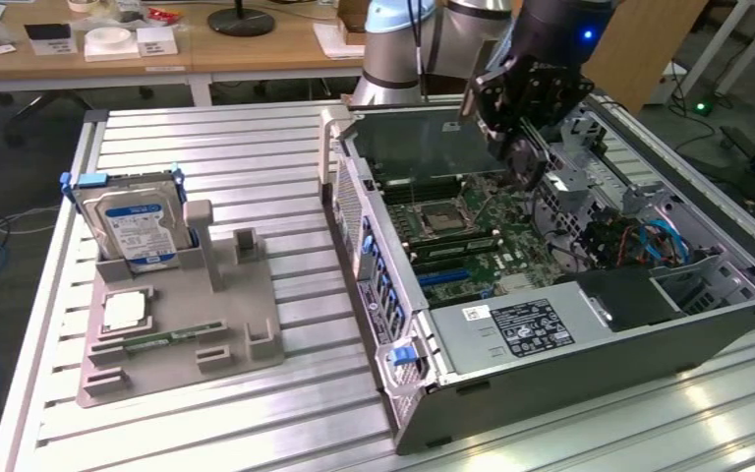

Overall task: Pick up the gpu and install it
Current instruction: 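Pick up the gpu and move the gpu toward the slot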

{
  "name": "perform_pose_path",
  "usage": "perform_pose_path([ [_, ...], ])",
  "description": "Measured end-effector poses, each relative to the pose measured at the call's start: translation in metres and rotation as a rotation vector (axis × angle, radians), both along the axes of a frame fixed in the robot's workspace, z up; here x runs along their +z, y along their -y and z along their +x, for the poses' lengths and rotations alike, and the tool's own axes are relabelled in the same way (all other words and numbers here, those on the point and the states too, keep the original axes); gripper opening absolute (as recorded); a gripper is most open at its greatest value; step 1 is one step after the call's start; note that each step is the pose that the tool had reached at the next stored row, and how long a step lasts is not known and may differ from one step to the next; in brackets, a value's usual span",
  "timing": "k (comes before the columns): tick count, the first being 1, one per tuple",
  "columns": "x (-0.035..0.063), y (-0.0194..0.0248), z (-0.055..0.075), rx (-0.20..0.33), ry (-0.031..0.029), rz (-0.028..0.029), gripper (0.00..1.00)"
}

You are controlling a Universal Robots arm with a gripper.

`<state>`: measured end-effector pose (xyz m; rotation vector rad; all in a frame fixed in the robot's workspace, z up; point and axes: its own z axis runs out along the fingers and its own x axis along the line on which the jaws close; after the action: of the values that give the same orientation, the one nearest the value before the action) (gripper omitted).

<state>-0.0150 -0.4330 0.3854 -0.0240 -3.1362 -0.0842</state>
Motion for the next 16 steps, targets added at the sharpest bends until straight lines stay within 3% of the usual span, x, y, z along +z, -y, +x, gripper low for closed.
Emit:
perform_pose_path([
  [10, -0.0003, -0.0019, 0.025, -0.004, 0.0000, 0.0000, 0.28],
  [16, -0.0003, -0.0020, 0.026, -0.004, 0.0000, -0.0001, 0.28],
])
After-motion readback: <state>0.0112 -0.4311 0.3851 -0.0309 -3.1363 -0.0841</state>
